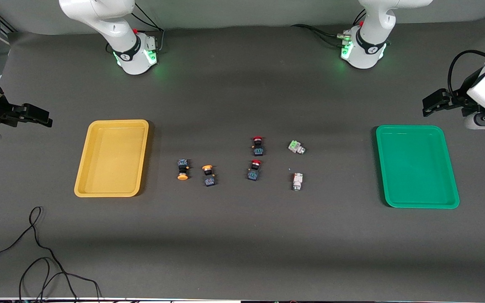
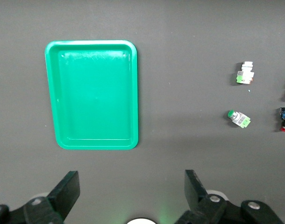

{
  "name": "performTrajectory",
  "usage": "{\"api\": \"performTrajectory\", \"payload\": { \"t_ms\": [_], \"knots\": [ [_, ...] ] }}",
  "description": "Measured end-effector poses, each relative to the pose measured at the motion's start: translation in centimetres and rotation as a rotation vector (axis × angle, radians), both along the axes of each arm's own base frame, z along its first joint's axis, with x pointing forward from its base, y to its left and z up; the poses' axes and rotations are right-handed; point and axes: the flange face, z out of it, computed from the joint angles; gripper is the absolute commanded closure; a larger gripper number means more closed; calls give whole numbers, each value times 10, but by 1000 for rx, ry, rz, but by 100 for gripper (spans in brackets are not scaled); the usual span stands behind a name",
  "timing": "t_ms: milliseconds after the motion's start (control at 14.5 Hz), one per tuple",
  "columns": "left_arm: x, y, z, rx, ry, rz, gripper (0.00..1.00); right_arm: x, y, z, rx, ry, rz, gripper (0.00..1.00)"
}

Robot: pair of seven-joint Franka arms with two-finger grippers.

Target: Place green and yellow buttons in trays

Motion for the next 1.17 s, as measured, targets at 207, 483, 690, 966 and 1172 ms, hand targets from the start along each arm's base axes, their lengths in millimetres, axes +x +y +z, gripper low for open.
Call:
{"api": "performTrajectory", "payload": {
  "t_ms": [207,483,690,966,1172],
  "knots": [
    [0,0,0,1,0,0,0,0,0,0,0,-1,0,1],
    [0,1,0,2,0,1,0,1,0,0,0,-6,0,1],
    [0,0,0,2,0,0,0,2,0,0,0,-6,0,0],
    [-1,-15,-4,0,8,-8,0,3,2,1,-1,-16,4,0],
    [-7,-59,-15,0,30,66,0,4,7,0,1,-15,12,1]
  ]
}}
